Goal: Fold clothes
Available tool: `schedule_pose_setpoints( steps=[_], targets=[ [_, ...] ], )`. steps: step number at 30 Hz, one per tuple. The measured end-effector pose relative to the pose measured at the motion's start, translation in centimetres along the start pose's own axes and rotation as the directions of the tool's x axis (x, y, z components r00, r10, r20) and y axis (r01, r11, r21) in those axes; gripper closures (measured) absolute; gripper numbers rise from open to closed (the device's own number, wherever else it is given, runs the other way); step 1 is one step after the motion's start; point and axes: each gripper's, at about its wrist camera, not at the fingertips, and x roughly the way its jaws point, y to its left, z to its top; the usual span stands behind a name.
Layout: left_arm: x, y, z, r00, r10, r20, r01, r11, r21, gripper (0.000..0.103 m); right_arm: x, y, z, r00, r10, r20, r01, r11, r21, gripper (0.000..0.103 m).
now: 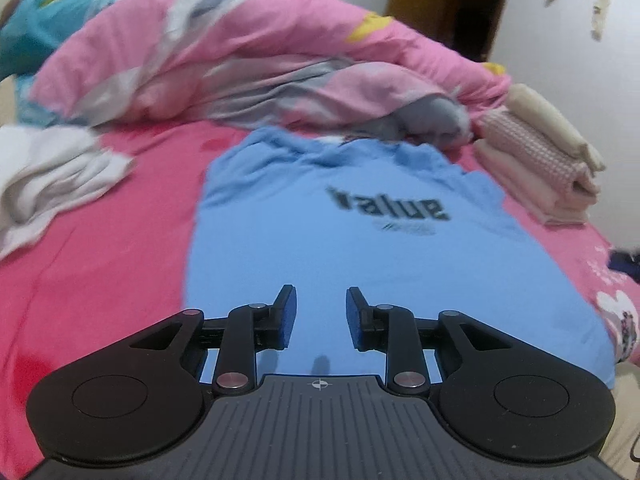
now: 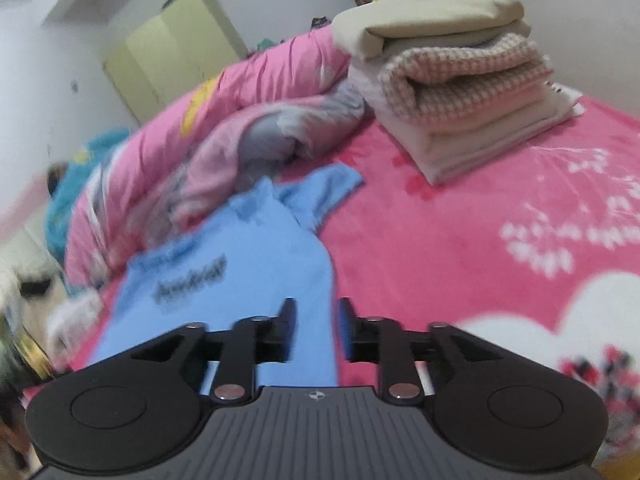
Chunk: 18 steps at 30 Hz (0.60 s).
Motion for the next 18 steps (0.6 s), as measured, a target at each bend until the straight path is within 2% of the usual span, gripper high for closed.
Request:
schedule_pose_setpoints(
  steps=[1,5,10,14,16,18],
  targets=[
    [1.0,-0.5,0.6,1.0,-0.008,-0.002,0.008,1.0,0.011,0.076,1.0,-0.1,0.9,1.0,0.023,-0.004,-0.023,0.999,0.03,0.06],
    [5.2,-1.4,1.9,1.0,-0.02,0.012,0.02,0.999,0.027,0.076,7.1,-0.5,4.5,0.996,0.062,-0.057,-0.055,0.991,0.118,0.059],
    [9.3,-0.5,3.0,0.999,-0.025,0.048,0.024,1.0,0.014,0.076,16.3,-2.2,8.1,0.989,0.052,-0.135,-0.02,0.974,0.225,0.058],
    [10.9,0.9,2.7,0.998,-0.02,0.06,0.02,1.0,0.008,0.076,22.0,-3.1,8.9,0.977,0.014,-0.212,0.038,0.969,0.243,0.051],
    [11.5,1.8,2.1,0.999,-0.02,0.048,0.021,1.0,-0.021,0.076,23.6,-3.1,8.9,0.976,0.002,-0.218,0.048,0.973,0.226,0.052],
    [11.9,2.9,1.7,0.999,-0.035,0.036,0.038,0.997,-0.073,0.076,24.2,-2.5,9.0,0.98,0.007,-0.198,0.031,0.982,0.187,0.064]
  ],
)
